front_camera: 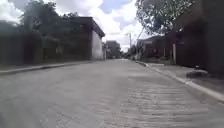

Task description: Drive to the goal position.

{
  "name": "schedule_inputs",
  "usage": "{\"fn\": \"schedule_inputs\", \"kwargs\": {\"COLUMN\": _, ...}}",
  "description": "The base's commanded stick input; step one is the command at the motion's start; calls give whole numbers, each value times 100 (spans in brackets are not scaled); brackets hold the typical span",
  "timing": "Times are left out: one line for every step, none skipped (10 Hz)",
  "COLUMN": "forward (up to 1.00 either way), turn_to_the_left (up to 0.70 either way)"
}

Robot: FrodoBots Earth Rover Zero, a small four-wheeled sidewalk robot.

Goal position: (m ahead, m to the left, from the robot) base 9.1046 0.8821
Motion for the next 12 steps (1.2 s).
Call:
{"fn": "schedule_inputs", "kwargs": {"forward": 100, "turn_to_the_left": 0}}
{"fn": "schedule_inputs", "kwargs": {"forward": 100, "turn_to_the_left": 0}}
{"fn": "schedule_inputs", "kwargs": {"forward": 100, "turn_to_the_left": 0}}
{"fn": "schedule_inputs", "kwargs": {"forward": 100, "turn_to_the_left": 0}}
{"fn": "schedule_inputs", "kwargs": {"forward": 100, "turn_to_the_left": 0}}
{"fn": "schedule_inputs", "kwargs": {"forward": 100, "turn_to_the_left": 0}}
{"fn": "schedule_inputs", "kwargs": {"forward": 100, "turn_to_the_left": 0}}
{"fn": "schedule_inputs", "kwargs": {"forward": 100, "turn_to_the_left": 0}}
{"fn": "schedule_inputs", "kwargs": {"forward": 100, "turn_to_the_left": 0}}
{"fn": "schedule_inputs", "kwargs": {"forward": 100, "turn_to_the_left": 0}}
{"fn": "schedule_inputs", "kwargs": {"forward": 100, "turn_to_the_left": 0}}
{"fn": "schedule_inputs", "kwargs": {"forward": 100, "turn_to_the_left": 0}}
